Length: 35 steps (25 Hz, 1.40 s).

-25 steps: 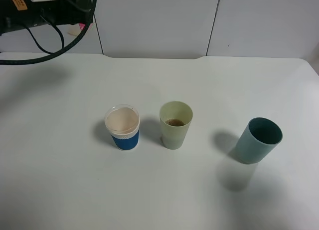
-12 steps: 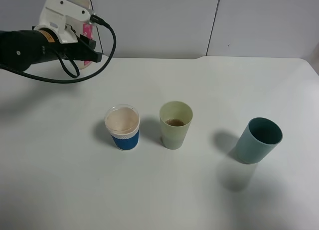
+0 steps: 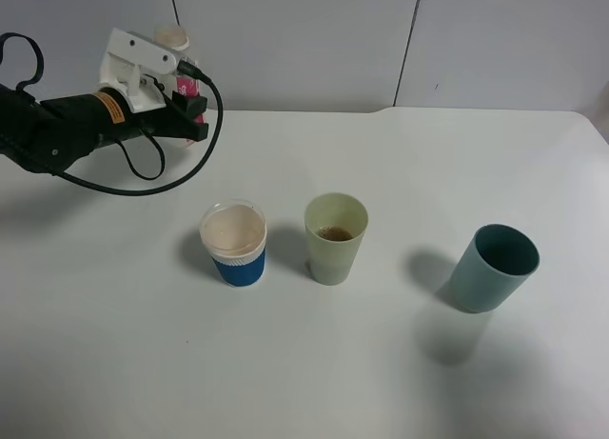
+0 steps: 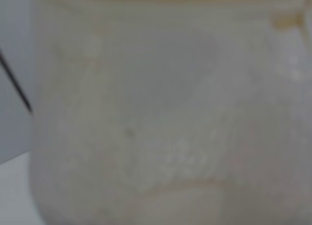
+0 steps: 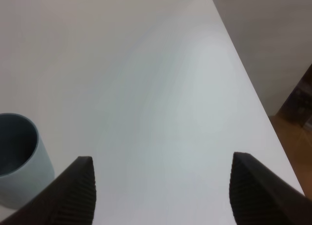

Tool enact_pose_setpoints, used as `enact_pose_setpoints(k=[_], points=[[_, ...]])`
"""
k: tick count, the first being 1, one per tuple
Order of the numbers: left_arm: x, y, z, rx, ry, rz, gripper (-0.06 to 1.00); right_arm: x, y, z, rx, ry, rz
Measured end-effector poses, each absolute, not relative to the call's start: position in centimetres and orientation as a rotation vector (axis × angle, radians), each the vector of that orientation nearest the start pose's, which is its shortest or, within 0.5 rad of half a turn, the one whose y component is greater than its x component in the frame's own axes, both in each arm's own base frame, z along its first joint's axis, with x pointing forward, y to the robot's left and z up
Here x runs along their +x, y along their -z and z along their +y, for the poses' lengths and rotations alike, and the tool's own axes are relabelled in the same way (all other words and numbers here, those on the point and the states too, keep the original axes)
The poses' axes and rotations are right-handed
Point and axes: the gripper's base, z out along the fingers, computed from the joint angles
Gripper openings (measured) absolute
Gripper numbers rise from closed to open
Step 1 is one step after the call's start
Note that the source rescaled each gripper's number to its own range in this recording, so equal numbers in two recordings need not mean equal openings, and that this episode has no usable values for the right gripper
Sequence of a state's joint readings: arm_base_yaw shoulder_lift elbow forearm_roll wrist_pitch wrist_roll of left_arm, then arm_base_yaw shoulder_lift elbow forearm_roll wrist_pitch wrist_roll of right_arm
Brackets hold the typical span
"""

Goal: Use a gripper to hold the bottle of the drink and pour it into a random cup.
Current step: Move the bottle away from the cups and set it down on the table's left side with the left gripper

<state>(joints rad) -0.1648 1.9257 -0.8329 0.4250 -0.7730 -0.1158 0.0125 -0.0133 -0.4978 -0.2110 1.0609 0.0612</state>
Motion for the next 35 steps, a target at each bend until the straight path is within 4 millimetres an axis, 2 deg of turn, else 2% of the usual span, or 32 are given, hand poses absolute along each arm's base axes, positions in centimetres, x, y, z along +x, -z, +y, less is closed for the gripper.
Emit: enact_pose_setpoints(k=[7,14,19,24,31,32,35], points=[[36.2,-12.3,-7.7,0.687,0.295,1.734,0.00,-0.7,-27.8,-1.7,0.060,0.205,2.021],[35.8,-10.0,-8.5,0.727,0.432,1.660,0.00,-0.7,-27.8,-1.7,0.060,0.205,2.021],[35.4,-8.3,-8.8,0.759,0.484,1.669,0.00,-0.7,-27.8,-1.7,0.060,0.205,2.021],[35.1,-7.6,-9.0,0.784,0.520,1.683,0.00,-0.7,-27.8,-1.7,0.060,0.205,2.021],[35.0,-7.6,-9.1,0.786,0.535,1.678,0.01,-0.7,-27.8,-1.7,0.060,0.205,2.021],[35.0,-7.6,-9.1,0.786,0.538,1.672,0.07,-0.7,-27.8,-1.7,0.060,0.205,2.021],[35.0,-7.8,-9.2,0.781,0.546,1.656,0.45,-0.7,-27.8,-1.7,0.060,0.205,2.021]])
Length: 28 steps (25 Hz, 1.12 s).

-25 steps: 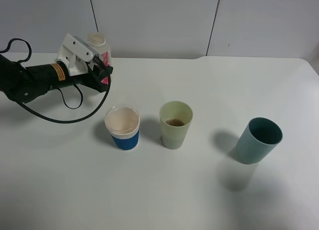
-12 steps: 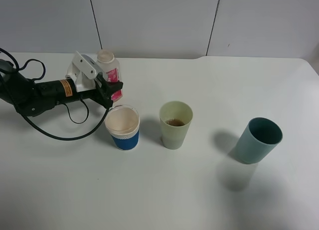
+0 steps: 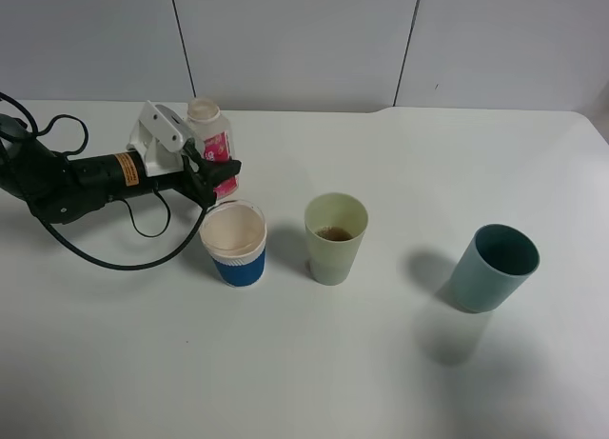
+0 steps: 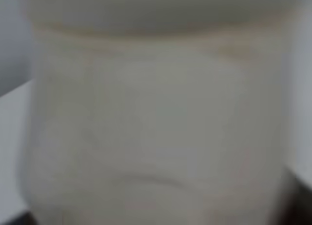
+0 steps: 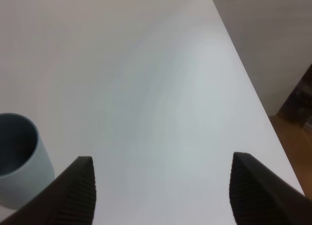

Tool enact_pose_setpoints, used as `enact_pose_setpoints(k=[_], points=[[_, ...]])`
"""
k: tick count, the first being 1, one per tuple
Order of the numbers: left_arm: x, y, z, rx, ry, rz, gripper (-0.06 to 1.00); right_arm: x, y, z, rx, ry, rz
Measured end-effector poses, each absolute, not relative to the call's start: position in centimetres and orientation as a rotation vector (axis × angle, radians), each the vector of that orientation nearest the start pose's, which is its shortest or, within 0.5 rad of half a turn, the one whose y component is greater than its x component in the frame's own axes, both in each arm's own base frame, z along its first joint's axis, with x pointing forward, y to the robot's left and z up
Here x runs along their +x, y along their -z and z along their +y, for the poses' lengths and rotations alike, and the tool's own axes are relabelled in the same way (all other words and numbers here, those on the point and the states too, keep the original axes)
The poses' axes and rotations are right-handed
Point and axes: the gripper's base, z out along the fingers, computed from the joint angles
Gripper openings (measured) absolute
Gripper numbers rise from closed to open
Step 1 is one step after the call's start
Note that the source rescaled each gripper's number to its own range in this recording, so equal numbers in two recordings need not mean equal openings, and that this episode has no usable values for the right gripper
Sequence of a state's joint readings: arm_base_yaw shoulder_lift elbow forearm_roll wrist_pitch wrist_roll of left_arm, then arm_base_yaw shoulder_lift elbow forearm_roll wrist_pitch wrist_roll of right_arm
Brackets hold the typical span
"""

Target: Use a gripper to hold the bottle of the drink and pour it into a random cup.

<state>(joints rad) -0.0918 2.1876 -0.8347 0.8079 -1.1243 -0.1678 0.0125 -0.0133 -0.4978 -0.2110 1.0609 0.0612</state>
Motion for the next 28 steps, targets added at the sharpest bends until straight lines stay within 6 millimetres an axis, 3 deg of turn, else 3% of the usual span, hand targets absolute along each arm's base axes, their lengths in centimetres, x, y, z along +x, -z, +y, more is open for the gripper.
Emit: enact_pose_setpoints(k=[2,4,15,24,28], points=[[35.0,-7.8,-9.2,0.781,0.547,1.654,0.66,-0.7,-27.8,-1.7,0.060,0.205,2.021],[35.0,-7.8,-9.2,0.781,0.547,1.654,0.73,-0.7,-27.8,-1.7,0.060,0.205,2.021],[35.1,-8.4,-9.2,0.785,0.537,1.648,0.77,-0.7,-27.8,-1.7,0.060,0.205,2.021],[35.0,-14.9,-8.8,0.746,0.507,1.668,0.77,-0.7,-27.8,-1.7,0.060,0.205,2.021],[34.5,-18.9,-8.5,0.734,0.442,1.622,0.77,-0.7,-27.8,-1.7,0.060,0.205,2.021]])
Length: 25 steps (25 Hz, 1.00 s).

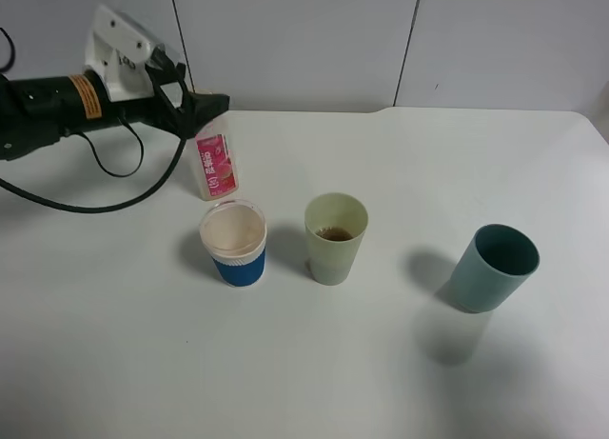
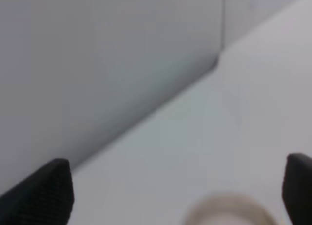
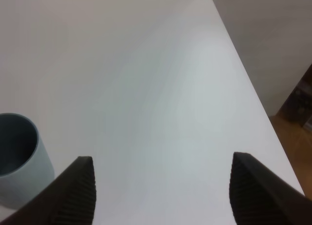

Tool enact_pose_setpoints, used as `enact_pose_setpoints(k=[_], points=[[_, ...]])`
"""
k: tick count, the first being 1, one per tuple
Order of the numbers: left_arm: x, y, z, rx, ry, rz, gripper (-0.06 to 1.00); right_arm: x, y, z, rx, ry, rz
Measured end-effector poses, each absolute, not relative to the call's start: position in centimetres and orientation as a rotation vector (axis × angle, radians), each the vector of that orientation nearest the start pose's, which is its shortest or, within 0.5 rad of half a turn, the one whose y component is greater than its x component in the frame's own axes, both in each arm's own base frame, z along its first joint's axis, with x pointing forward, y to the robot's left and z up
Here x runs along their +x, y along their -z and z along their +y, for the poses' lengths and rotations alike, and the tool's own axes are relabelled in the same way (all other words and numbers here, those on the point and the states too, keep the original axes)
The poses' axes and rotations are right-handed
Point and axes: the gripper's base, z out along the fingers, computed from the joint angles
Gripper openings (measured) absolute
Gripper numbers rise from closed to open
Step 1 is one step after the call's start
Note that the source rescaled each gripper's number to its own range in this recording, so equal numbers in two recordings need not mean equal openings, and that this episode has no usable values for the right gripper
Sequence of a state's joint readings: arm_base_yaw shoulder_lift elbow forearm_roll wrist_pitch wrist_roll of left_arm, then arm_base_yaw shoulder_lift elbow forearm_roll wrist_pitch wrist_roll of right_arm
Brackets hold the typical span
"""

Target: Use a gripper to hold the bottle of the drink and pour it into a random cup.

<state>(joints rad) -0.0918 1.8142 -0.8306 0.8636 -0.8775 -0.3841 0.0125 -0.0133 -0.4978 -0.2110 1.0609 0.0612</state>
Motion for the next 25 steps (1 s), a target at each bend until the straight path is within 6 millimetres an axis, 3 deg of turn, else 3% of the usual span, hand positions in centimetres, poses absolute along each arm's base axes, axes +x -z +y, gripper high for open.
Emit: enact_pose_setpoints(k=[6,12,20,25], points=[[32.6,-24.9,-9.0,0.721,0.315,1.559,0.77,-0.7,-27.8,-1.7,0.060,0.205,2.021],[29.8,-29.5,-8.0,0.560,0.148,1.668,0.77,-0.7,-27.8,-1.7,0.060,0.205,2.021],[25.0,-32.9,-4.3,0.324,-0.067,1.895,0.77,-0.7,-27.8,-1.7,0.060,0.205,2.021],[20.1,-34.8,-2.4,0.277,-0.176,2.007,0.77,-0.7,-27.8,-1.7,0.060,0.205,2.021]])
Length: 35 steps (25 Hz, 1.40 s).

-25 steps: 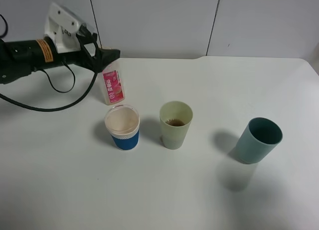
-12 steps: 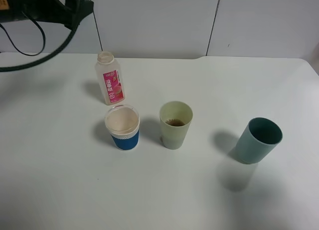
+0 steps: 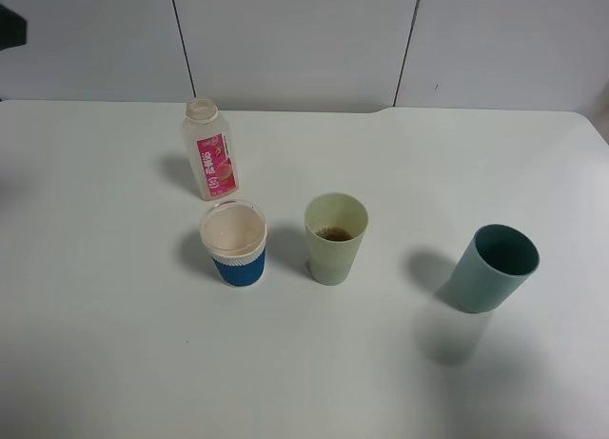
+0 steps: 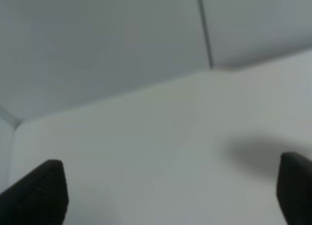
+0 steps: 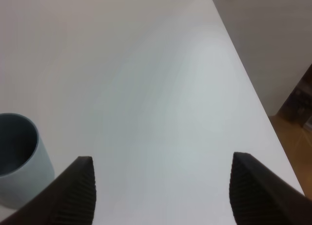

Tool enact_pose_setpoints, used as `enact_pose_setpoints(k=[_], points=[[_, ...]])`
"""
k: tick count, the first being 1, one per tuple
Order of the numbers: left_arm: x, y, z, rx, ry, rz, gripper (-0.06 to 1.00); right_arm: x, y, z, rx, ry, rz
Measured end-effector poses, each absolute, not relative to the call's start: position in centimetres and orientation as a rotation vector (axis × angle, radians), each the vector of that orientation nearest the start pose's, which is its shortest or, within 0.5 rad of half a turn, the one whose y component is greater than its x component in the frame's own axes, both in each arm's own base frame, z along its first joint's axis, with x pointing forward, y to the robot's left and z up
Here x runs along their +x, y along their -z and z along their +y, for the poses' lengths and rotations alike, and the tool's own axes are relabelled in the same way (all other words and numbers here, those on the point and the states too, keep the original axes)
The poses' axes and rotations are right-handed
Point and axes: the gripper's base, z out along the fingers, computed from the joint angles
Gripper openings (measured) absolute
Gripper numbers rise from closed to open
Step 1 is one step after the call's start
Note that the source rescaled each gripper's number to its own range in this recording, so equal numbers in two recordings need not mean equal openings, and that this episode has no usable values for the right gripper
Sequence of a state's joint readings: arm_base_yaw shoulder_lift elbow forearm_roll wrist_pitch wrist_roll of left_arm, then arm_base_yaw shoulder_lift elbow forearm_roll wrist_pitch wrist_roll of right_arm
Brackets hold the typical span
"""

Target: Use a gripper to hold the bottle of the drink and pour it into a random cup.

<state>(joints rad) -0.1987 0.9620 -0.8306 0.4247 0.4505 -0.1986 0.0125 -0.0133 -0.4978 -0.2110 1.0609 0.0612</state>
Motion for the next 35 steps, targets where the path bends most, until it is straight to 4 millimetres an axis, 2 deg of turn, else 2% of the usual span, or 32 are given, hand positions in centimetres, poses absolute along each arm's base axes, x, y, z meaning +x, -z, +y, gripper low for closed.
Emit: enact_pose_setpoints(k=[5,10,16,21,29,32,35], points=[[14.4,-36.3,-1.2,0.216,-0.137,2.065,0.78,-0.7,-27.8,-1.7,0.060,0.205,2.021],[8.6,-36.8,0.2,0.150,-0.133,2.095,0.96,-0.7,-27.8,-1.7,0.060,0.205,2.021],[2.7,-36.6,1.6,0.088,-0.129,2.071,0.99,-0.7,-27.8,-1.7,0.060,0.205,2.021],[-0.8,-36.3,2.0,0.067,-0.067,1.976,0.99,-0.7,-27.8,-1.7,0.060,0.205,2.021],[-5.2,-35.5,2.4,0.071,0.009,1.818,0.99,-0.7,-27.8,-1.7,0.060,0.205,2.021],[-5.9,-35.1,2.4,0.090,0.024,1.818,0.99,-0.7,-27.8,-1.7,0.060,0.205,2.021],[-5.6,-34.6,1.9,0.132,0.052,1.850,0.99,-0.7,-27.8,-1.7,0.060,0.205,2.021]])
